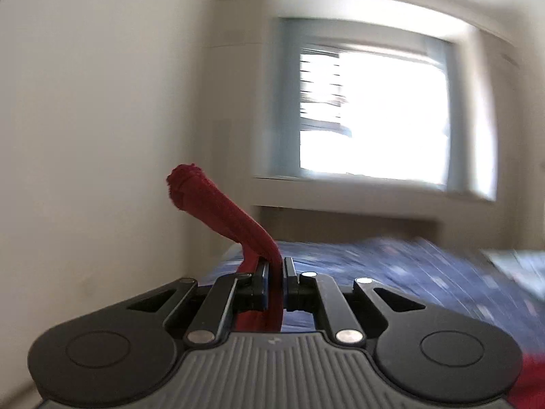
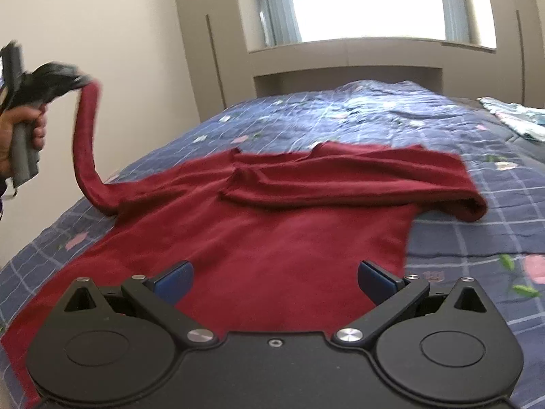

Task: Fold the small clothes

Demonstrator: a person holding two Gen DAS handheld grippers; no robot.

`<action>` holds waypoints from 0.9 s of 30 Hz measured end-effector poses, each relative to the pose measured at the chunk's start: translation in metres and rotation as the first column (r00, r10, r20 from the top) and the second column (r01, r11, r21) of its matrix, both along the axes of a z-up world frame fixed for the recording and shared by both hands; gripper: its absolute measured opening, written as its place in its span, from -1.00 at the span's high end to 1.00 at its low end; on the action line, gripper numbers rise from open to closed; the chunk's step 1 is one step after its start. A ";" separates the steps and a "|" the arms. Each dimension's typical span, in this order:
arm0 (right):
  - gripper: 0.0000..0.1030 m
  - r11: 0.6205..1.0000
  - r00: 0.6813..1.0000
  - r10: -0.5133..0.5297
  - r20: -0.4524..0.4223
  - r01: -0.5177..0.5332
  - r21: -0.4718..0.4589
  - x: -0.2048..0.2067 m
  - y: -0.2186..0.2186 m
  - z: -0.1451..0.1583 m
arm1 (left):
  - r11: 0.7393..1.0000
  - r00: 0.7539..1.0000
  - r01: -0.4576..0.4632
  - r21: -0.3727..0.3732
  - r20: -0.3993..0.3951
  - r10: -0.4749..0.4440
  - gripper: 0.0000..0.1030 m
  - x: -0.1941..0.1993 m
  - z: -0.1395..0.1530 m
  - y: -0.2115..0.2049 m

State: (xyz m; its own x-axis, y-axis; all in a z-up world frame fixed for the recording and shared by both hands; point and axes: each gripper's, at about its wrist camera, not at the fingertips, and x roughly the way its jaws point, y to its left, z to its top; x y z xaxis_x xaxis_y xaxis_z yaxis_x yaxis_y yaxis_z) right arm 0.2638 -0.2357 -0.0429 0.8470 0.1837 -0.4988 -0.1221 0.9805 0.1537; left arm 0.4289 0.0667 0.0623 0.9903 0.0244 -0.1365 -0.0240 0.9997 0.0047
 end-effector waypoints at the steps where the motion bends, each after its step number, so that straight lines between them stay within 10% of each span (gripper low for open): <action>1: -0.99 1.000 1.000 -0.016 0.007 0.016 -0.005 0.000 -0.005 0.001 | 0.997 0.998 0.064 0.053 -0.017 -0.063 0.86 0.008 -0.005 -0.026; 8: -0.99 0.991 0.992 -0.123 0.014 0.124 -0.042 -0.008 -0.047 0.001 | 0.881 0.908 0.401 0.252 -0.234 -0.346 0.86 0.023 -0.076 -0.161; 14: -0.99 0.978 0.981 -0.196 0.000 0.196 -0.068 -0.016 -0.079 -0.007 | 0.785 0.805 0.559 0.267 -0.400 -0.438 0.85 -0.009 -0.142 -0.207; 18: -0.99 0.973 0.973 -0.229 -0.016 0.228 -0.044 -0.015 -0.096 -0.013 | 0.772 0.752 0.601 0.208 -0.473 -0.459 0.65 -0.015 -0.152 -0.194; 20: -0.99 0.973 0.973 -0.232 -0.013 0.232 -0.020 -0.012 -0.100 -0.014 | 0.771 0.729 0.617 0.158 -0.486 -0.483 -0.02 -0.026 -0.150 -0.181; 27: -0.99 0.989 0.990 -0.138 -0.022 0.139 0.051 0.023 -0.090 -0.009 | 0.806 0.732 0.587 0.071 -0.473 -0.491 -0.70 -0.039 -0.127 -0.141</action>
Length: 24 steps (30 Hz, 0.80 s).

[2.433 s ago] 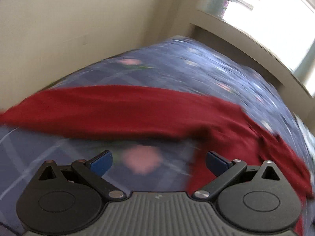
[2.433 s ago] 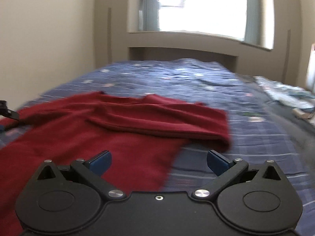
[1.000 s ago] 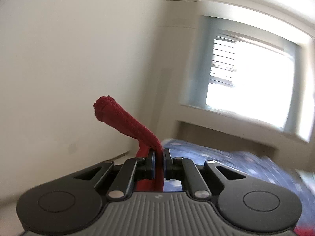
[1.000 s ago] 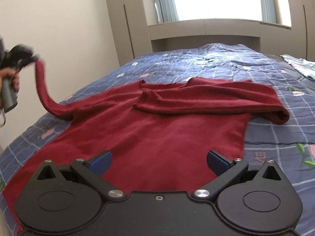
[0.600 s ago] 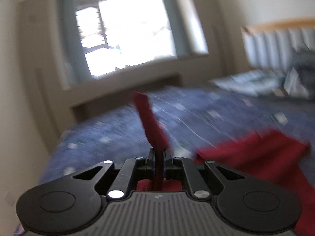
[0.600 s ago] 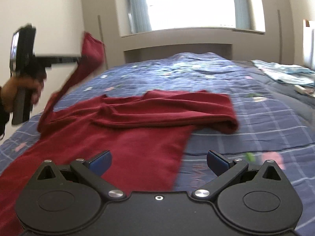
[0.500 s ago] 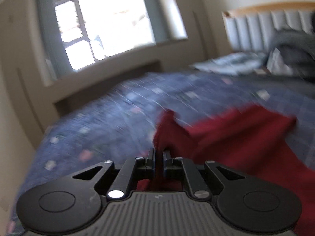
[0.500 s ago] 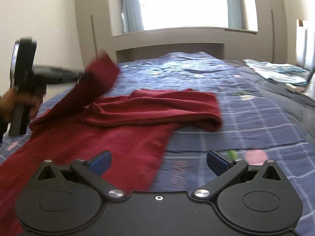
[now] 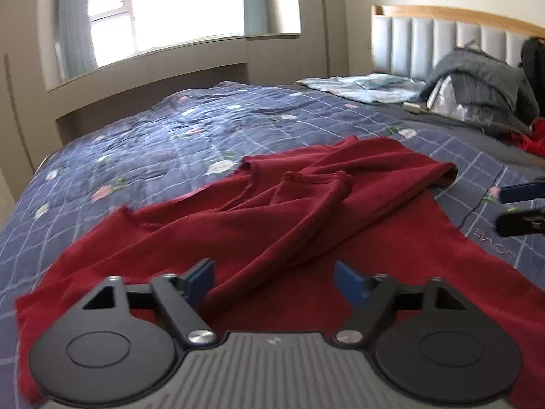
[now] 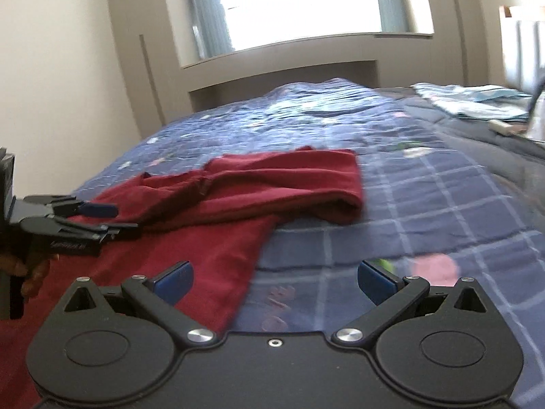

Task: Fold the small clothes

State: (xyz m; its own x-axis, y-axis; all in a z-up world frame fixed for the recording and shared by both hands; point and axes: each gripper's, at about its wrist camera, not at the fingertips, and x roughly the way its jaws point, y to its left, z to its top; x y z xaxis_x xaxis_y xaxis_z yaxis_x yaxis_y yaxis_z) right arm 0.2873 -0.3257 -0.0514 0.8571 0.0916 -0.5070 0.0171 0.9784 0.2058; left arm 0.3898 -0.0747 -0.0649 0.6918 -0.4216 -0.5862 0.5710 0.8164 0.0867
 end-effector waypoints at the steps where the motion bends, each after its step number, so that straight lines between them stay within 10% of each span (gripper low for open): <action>1: -0.99 1.000 1.000 0.021 -0.001 -0.021 0.010 0.009 0.003 0.002 | 1.000 1.000 -0.019 -0.015 -0.004 0.019 -0.77 -0.004 0.004 0.011; 9: -0.94 0.981 0.981 0.192 0.019 -0.192 0.008 0.102 0.037 0.015 | 0.944 0.948 -0.316 -0.100 -0.080 0.308 -0.99 -0.003 0.023 0.114; 18: -0.02 0.981 0.976 0.192 -0.103 -0.191 0.016 0.189 0.056 0.005 | 0.685 0.724 -0.681 -0.257 -0.372 0.581 -0.93 0.084 -0.004 0.243; 24: 0.61 0.981 0.973 0.191 -0.131 -0.194 -0.009 0.195 0.062 -0.003 | 0.682 0.742 -0.656 -0.324 -0.440 0.505 -0.44 0.128 -0.012 0.253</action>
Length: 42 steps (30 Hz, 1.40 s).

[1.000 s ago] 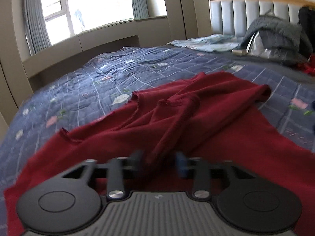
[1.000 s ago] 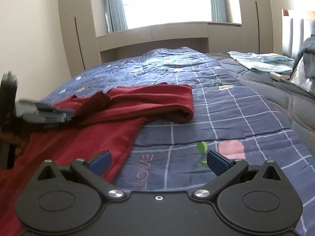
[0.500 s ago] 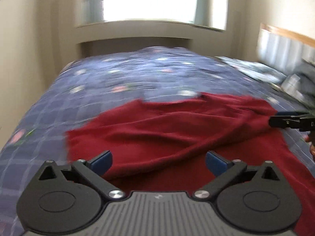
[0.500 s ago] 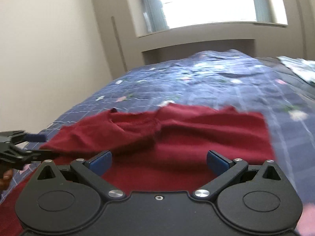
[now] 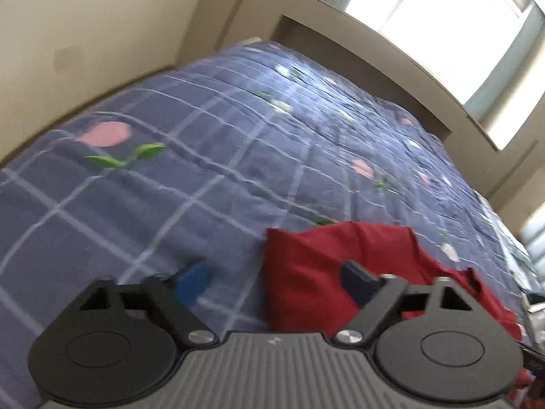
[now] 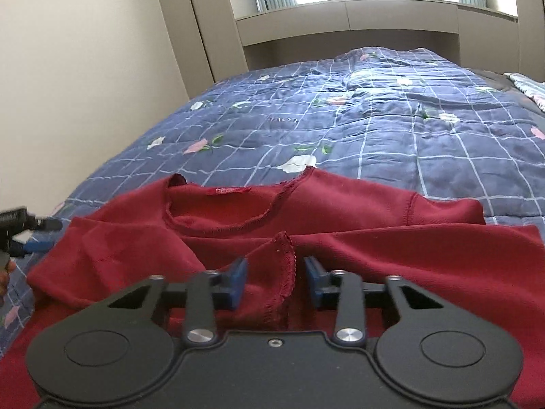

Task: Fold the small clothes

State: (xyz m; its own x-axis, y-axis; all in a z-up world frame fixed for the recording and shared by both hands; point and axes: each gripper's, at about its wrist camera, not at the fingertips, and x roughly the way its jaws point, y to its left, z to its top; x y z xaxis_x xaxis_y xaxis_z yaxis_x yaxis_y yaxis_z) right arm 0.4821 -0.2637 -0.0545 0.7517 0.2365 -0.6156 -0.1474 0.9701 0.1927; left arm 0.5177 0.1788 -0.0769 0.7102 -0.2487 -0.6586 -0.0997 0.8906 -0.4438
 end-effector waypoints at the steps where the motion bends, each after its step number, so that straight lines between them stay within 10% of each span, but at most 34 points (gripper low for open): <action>1: 0.78 1.000 1.000 -0.003 0.004 0.003 -0.002 -0.001 0.000 0.000 | 1.000 1.000 0.028 -0.010 -0.006 -0.028 -0.01 0.003 -0.003 -0.006; 5: 0.94 1.000 0.998 -0.017 0.064 0.016 0.006 -0.010 -0.003 0.007 | 0.995 0.995 0.095 0.037 -0.027 -0.094 0.85 0.014 0.002 -0.030; 13: 0.95 0.991 0.966 -0.114 0.233 0.128 -0.048 -0.046 -0.010 0.023 | 0.968 0.978 0.110 0.227 0.147 -0.145 0.90 0.007 0.047 -0.073; 18: 0.95 0.987 0.974 -0.137 0.181 0.149 -0.055 -0.043 -0.014 0.008 | 0.960 0.980 0.144 0.239 0.102 -0.172 0.74 0.013 0.043 -0.082; 22: 0.95 0.989 0.976 -0.137 0.167 0.145 -0.035 -0.043 -0.017 0.002 | 0.976 0.980 0.110 0.189 0.144 -0.138 -0.42 -0.010 0.043 -0.067; 26: 0.94 0.990 0.977 -0.137 0.165 0.141 -0.016 -0.042 -0.019 0.000 | 0.965 0.961 0.129 0.227 0.212 -0.178 -0.76 -0.055 0.043 -0.053; 36: 0.95 0.983 0.960 -0.175 0.218 0.160 0.088 -0.041 -0.034 0.038 | 0.846 0.942 0.234 0.479 0.104 -0.319 -0.68 -0.098 0.006 -0.089; 42: 0.95 0.987 0.952 -0.157 0.264 0.139 0.086 -0.040 -0.037 0.066 | 0.863 0.958 0.119 0.492 0.172 -0.230 -0.16 -0.086 0.015 -0.105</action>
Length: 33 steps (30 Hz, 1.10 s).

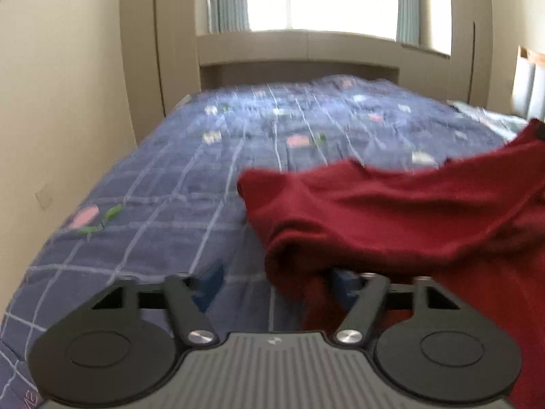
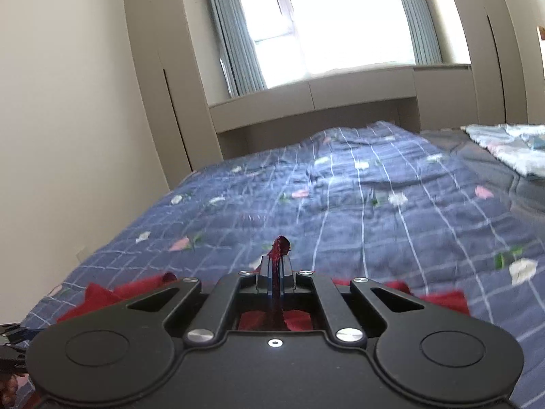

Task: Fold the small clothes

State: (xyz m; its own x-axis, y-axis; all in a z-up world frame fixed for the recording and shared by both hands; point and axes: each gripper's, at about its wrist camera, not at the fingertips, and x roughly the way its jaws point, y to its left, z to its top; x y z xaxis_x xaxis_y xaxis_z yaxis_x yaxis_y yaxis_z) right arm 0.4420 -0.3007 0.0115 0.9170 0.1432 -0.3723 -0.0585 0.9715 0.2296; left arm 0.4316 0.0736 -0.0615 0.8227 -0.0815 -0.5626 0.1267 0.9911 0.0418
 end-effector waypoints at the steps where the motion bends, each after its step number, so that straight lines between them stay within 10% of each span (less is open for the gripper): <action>1: 0.95 1.000 1.000 0.008 0.000 -0.008 -0.002 -0.001 0.001 0.001 | 1.000 1.000 0.000 0.007 0.028 0.000 -0.01 -0.003 0.002 -0.003; 3: 0.95 1.000 1.000 0.024 -0.005 -0.024 -0.003 -0.002 0.004 0.000 | 1.000 0.998 0.000 0.030 0.064 -0.002 0.10 -0.005 0.006 -0.007; 5: 0.95 0.999 0.999 0.038 -0.014 -0.038 -0.014 -0.004 0.009 -0.004 | 0.999 0.997 -0.001 0.047 0.074 -0.003 0.78 -0.003 0.008 -0.008; 18: 0.95 0.991 0.983 0.056 -0.176 -0.076 -0.108 -0.009 0.041 -0.069 | 0.994 0.994 -0.106 0.020 -0.027 0.107 0.82 -0.012 -0.009 0.024; 21: 0.94 0.993 0.982 0.051 -0.182 -0.070 -0.100 -0.010 0.039 -0.074 | 0.995 0.993 -0.097 -0.026 -0.072 0.095 0.61 -0.015 -0.009 0.031; 23: 0.91 0.993 0.983 0.053 -0.176 -0.071 -0.098 -0.010 0.038 -0.074 | 0.994 0.993 -0.093 -0.054 -0.082 0.088 -0.15 -0.024 -0.008 0.036; 25: 0.89 0.992 0.984 0.059 -0.170 -0.077 -0.104 -0.010 0.038 -0.073 | 0.992 0.993 -0.110 -0.070 -0.052 0.106 -0.45 -0.036 -0.004 0.042; 33: 0.89 0.986 0.985 0.073 -0.159 -0.095 -0.136 -0.010 0.041 -0.072 | 0.947 0.986 -0.167 -0.273 -0.037 0.163 -0.66 -0.013 0.017 0.071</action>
State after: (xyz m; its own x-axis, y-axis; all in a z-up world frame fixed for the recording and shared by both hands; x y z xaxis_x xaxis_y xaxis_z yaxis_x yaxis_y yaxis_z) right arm 0.4324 -0.2592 -0.0609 0.8344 0.1529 -0.5295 -0.1165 0.9880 0.1018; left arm 0.4189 0.1451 -0.0447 0.8299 -0.0985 -0.5491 -0.0405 0.9711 -0.2354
